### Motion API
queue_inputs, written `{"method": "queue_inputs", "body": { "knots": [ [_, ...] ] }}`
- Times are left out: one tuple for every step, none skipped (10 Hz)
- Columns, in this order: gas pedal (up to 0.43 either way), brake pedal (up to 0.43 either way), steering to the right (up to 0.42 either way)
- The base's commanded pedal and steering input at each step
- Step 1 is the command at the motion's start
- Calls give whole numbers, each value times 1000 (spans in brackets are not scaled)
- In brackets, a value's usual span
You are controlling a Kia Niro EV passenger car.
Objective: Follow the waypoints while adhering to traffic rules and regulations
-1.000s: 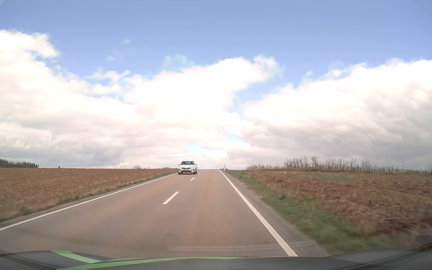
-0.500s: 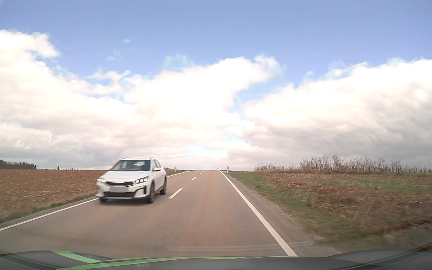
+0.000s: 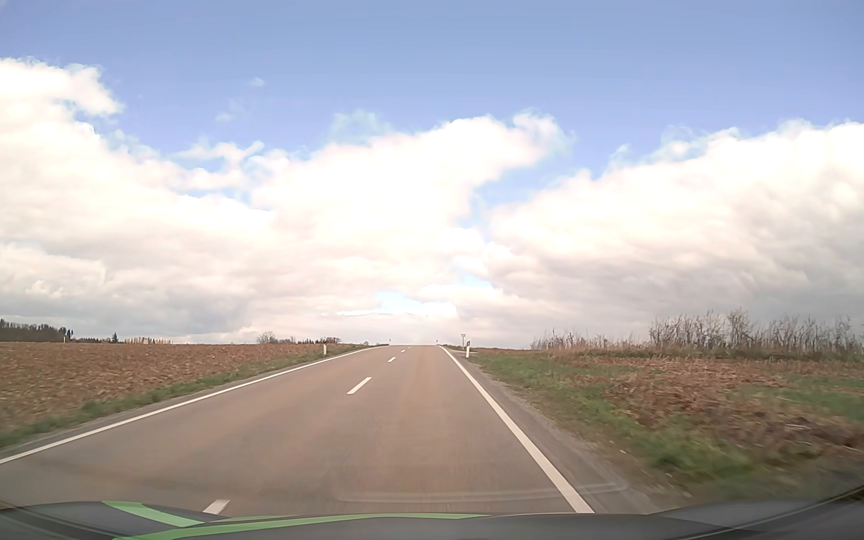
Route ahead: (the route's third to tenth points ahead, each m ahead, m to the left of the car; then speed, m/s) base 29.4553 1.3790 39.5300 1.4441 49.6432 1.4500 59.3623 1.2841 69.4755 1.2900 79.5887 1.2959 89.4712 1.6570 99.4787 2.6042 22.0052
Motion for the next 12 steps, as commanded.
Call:
{"method": "queue_inputs", "body": {
  "knots": [
    [319,0,-4],
    [319,0,-4],
    [299,0,-4],
    [287,0,-4],
    [287,0,-4],
    [287,0,-4],
    [280,0,-4],
    [268,0,-4],
    [268,0,-3],
    [268,0,-3],
    [268,0,-2],
    [268,0,-1]
  ]
}}
